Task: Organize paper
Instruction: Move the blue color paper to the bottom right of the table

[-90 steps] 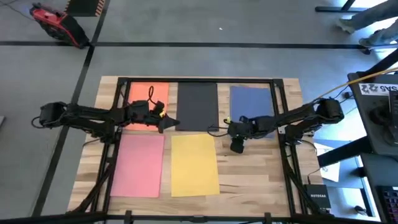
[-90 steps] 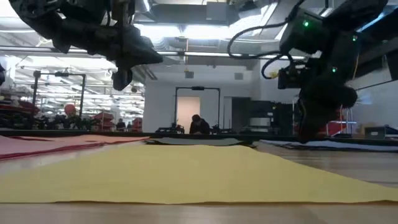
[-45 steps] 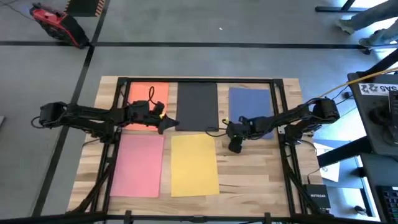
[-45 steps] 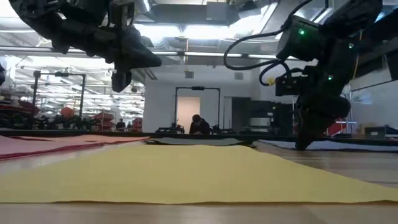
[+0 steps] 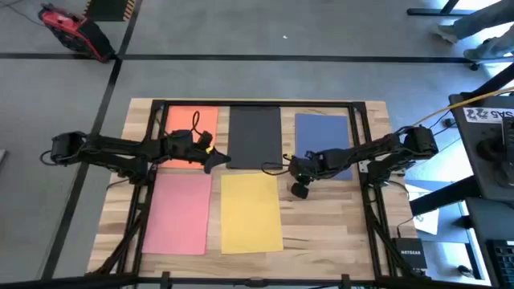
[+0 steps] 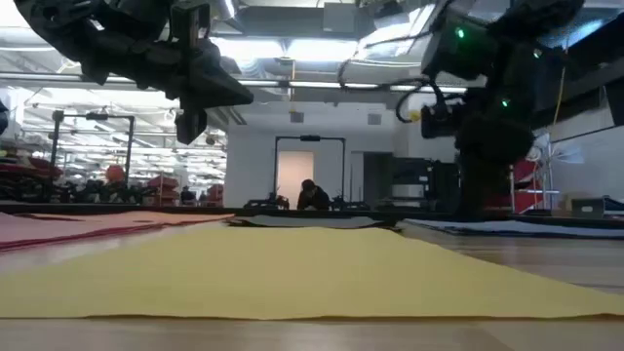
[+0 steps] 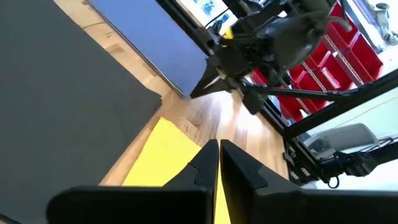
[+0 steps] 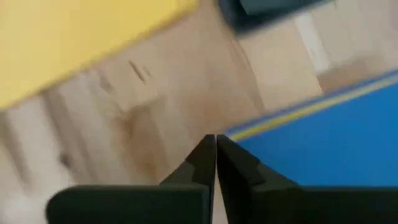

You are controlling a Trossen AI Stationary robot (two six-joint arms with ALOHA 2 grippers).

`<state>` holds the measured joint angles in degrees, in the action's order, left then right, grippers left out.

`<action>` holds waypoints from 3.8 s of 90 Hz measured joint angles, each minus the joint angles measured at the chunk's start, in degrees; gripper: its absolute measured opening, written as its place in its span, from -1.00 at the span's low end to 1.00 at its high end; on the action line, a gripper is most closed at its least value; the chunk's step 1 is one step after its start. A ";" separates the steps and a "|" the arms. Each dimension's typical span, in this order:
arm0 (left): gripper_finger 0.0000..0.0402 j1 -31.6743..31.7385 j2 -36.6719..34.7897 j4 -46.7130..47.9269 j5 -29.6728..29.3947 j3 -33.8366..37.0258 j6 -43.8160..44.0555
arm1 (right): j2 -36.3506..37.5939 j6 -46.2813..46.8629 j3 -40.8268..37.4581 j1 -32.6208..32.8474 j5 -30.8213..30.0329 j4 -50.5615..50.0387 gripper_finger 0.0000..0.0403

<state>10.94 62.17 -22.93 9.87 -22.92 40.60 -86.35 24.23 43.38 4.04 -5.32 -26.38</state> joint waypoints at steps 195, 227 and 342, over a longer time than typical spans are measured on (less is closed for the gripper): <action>-1.00 0.00 -0.02 0.08 -2.56 0.00 -3.54 | -0.20 4.35 -0.21 7.55 -12.22 -5.89 -0.42; -1.00 -0.02 -0.02 0.08 -3.51 0.00 -3.76 | -0.20 4.43 -0.21 7.55 -14.55 -6.63 -0.01; -1.00 -0.02 -0.02 4.45 -4.42 0.02 -6.25 | -0.17 -0.05 -8.69 7.07 -14.49 6.83 -0.97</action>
<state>10.92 62.15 -18.48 5.45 -22.90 34.35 -86.52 24.18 34.70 11.11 -19.82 -19.55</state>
